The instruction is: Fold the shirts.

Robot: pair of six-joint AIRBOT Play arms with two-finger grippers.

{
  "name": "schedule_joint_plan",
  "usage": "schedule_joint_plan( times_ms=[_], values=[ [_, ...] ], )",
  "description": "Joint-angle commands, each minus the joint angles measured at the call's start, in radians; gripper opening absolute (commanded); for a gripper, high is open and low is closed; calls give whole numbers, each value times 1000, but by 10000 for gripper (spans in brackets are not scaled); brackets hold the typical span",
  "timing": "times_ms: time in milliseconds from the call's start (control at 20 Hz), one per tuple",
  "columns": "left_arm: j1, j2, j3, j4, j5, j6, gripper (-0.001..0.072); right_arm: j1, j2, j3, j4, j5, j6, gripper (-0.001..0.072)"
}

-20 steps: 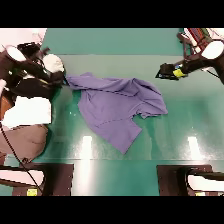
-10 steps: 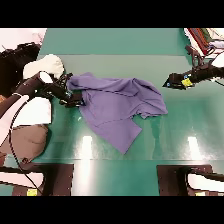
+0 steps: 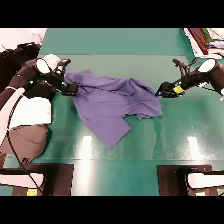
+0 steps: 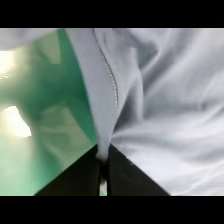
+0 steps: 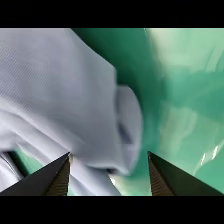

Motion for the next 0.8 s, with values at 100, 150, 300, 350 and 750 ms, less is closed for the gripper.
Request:
schedule_joint_plan(
  times_ms=[100, 150, 300, 350, 750],
  values=[
    [0, 27, 43, 95, -40, -23, 25, 5, 63, -145, -8, 47, -12, 553],
    [0, 27, 44, 96, -42, -25, 25, 11, 92, -203, 0, 27, -18, 553],
    [0, 27, 44, 98, -80, -25, 698, 41, 155, -338, 70, -63, -30, 553],
    [0, 27, 43, 103, -101, -25, 603, 56, 164, -361, 77, -84, -31, 553],
    [-1, 165, -277, 18, -77, -70, 606, 117, 167, -374, 90, -133, -30, 480]
  ],
)
